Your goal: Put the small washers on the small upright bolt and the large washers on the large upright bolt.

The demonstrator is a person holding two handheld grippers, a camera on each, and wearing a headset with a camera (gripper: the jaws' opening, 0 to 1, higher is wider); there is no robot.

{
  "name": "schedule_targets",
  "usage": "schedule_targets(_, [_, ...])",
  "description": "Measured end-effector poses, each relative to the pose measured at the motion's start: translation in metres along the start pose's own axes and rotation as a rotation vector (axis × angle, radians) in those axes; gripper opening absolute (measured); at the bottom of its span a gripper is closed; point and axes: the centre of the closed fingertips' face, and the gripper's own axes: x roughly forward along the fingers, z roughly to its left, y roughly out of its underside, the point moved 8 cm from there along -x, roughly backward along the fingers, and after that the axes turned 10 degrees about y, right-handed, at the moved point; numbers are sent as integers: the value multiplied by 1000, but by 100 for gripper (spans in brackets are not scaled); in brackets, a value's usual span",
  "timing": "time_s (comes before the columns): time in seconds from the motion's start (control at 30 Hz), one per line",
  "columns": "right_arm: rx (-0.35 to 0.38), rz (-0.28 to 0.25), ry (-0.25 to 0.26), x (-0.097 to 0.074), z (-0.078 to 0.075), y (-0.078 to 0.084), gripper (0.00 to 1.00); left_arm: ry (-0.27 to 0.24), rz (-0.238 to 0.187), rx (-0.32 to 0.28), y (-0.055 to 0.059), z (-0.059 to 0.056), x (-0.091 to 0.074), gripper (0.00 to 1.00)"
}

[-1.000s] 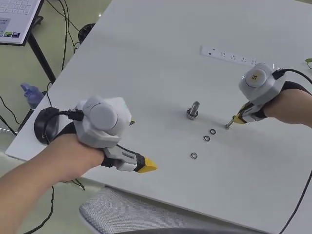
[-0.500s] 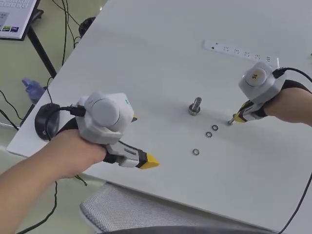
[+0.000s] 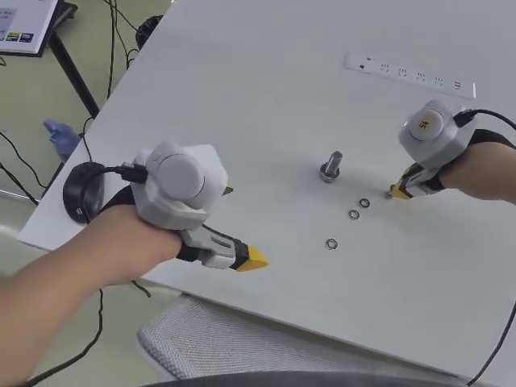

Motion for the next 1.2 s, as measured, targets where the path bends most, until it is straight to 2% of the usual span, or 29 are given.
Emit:
schedule_targets(0.1, [-2, 5, -5, 9, -2, 1, 12, -2, 1, -2, 0, 0, 0, 75])
schedule_targets(0.3, [-5, 7, -8, 14, 2, 1, 12, -3, 6, -7, 3, -1, -2, 74])
schedule_targets(1.03, [-28, -5, -7, 10, 7, 0, 13, -14, 4, -21, 6, -1, -5, 72])
schedule_targets(1.13, [-21, -2, -9, 10, 6, 2, 23, -13, 3, -17, 5, -1, -5, 72])
schedule_targets(1.2, [-39, -19, 2, 9, 5, 1, 27, -14, 5, -15, 5, -2, -4, 72])
